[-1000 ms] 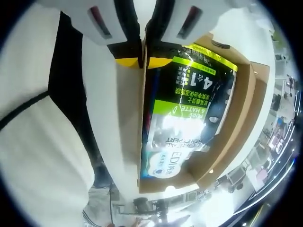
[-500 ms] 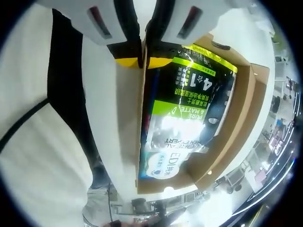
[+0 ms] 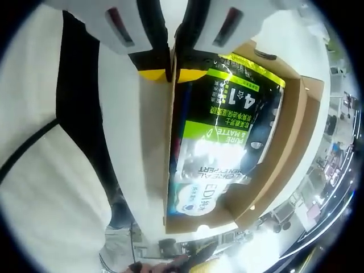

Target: Operate the shoe box by opening the lid, removing the specified soft item, and placing it in the target area until the item is outside and the box remains undamaged.

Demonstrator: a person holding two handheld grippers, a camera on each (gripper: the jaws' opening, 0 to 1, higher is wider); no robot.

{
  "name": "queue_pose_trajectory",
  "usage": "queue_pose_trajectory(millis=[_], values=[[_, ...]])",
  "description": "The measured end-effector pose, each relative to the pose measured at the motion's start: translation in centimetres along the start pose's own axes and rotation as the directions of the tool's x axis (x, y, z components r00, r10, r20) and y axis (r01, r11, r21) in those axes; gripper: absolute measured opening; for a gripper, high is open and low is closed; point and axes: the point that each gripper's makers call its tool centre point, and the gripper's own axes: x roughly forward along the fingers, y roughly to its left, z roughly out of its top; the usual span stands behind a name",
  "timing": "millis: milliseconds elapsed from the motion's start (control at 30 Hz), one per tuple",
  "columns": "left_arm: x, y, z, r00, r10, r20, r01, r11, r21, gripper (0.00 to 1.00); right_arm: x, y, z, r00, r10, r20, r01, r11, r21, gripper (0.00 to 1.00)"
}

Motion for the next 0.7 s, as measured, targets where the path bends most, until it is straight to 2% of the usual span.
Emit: queue_pose_trajectory(millis=[400, 533, 633, 700], values=[[0.0, -0.1, 0.0, 1.000, -0.004, 0.000, 0.004, 1.000, -0.007, 0.03, 0.8, 0.2, -1.1, 0.999, -0.006, -0.048, 0.006, 1.000, -0.007, 0.35], [0.0, -0.1, 0.1, 1.000, 0.001, -0.002, -0.001, 1.000, -0.021, 0.03, 1.2, 0.4, -1.4, 0.999, -0.006, -0.054, 0.003, 0.999, -0.049, 0.30], [-0.1, -0.1, 0.1, 1.000, -0.002, -0.004, 0.002, 0.999, -0.033, 0.03, 1.6, 0.7, -2.0, 0.996, -0.001, -0.091, -0.006, 0.997, -0.074, 0.31], [-0.1, -0.2, 0.1, 1.000, -0.002, -0.002, 0.002, 1.000, -0.014, 0.03, 1.8, 0.9, -2.3, 0.995, -0.006, -0.099, -0.003, 0.996, -0.089, 0.31]])
